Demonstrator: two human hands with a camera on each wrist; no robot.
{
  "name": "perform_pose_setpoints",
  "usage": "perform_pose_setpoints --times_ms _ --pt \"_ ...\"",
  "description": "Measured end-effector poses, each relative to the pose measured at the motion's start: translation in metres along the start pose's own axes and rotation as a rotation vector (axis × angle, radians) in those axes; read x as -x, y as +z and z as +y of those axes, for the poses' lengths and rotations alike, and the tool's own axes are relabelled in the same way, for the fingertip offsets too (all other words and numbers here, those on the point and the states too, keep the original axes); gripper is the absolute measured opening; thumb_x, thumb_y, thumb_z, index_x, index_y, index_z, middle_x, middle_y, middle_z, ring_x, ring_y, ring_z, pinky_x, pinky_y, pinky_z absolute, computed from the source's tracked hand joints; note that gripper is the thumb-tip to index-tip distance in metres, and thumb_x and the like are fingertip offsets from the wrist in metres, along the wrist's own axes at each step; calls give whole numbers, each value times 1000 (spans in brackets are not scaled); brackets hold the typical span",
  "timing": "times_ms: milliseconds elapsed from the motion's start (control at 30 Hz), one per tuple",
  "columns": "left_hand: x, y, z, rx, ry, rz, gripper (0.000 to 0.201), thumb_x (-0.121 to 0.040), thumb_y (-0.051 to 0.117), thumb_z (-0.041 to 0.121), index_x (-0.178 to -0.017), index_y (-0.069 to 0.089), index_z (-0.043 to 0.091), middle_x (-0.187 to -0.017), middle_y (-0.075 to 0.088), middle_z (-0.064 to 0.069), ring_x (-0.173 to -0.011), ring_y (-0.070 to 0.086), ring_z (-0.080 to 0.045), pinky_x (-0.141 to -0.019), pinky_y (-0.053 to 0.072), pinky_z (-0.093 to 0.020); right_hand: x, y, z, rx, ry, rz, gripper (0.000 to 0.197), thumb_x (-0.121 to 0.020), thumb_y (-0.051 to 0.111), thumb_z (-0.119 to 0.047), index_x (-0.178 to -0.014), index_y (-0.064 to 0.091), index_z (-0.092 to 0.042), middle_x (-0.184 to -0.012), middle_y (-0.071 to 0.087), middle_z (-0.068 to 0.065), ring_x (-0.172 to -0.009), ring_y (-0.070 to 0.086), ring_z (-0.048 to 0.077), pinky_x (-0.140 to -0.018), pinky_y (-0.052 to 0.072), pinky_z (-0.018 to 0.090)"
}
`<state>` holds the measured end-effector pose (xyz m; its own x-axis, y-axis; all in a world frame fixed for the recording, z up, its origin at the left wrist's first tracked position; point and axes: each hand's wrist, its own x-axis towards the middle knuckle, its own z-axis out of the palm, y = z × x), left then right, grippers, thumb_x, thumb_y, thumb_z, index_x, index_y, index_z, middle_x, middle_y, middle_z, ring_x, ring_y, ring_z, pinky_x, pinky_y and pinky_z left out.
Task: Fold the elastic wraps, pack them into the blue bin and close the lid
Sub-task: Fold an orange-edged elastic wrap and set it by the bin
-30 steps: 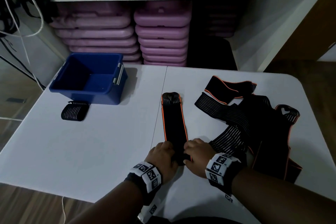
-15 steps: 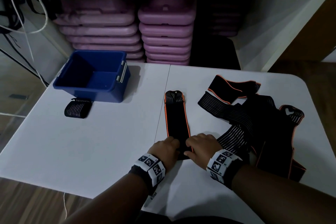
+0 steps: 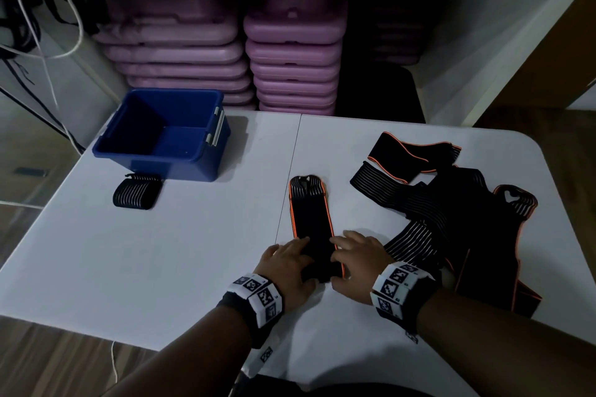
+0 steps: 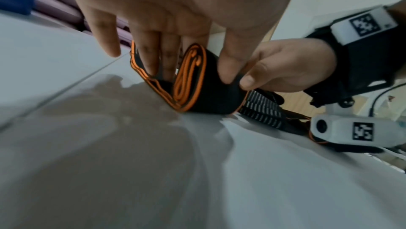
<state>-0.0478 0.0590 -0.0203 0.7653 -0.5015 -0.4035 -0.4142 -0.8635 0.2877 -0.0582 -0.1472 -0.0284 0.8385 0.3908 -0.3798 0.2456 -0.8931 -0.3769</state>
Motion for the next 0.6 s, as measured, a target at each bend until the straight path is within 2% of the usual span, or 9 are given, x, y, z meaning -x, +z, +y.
perform_pose_setpoints --times_ms 67,233,400,500,600 --pt "3 5 2 -15 -10 -64 51 -89 45 53 -136 51 32 -162 11 5 -148 11 -14 -120 10 -41 1 4 0 -8 -6 -44 52 -80 46 -55 -124 60 -31 -159 23 -10 -149 7 17 -117 11 42" --pt "3 3 5 19 -56 -124 52 -90 43 54 -137 51 32 -163 4 7 -149 3 -12 -120 4 -42 0 9 2 -52 25 -57 49 -79 48 -55 -120 62 -32 -160 19 -13 -150 5 15 -117 11 42" --pt "0 -2 10 12 -152 -166 61 -84 39 64 -139 46 38 -163 -8 -1 -150 -3 -21 -120 3 -47 -6 4 4 -24 9 -114 53 -77 45 -56 -121 61 -32 -163 10 -7 -151 -1 17 -119 9 44" --pt "1 -8 12 133 -160 -150 52 -86 46 55 -135 51 37 -163 -4 -2 -148 15 -21 -120 12 -37 -8 1 2 -40 19 -132 56 -78 44 -56 -125 60 -30 -164 7 -3 -151 3 18 -120 11 44" --pt "0 -4 6 278 -178 -33 43 -84 56 42 -126 55 33 -159 18 2 -136 41 -21 -113 32 -33 -13 1 2 -19 42 -131 53 -87 44 -52 -132 55 -26 -164 9 -4 -150 7 16 -119 14 43"
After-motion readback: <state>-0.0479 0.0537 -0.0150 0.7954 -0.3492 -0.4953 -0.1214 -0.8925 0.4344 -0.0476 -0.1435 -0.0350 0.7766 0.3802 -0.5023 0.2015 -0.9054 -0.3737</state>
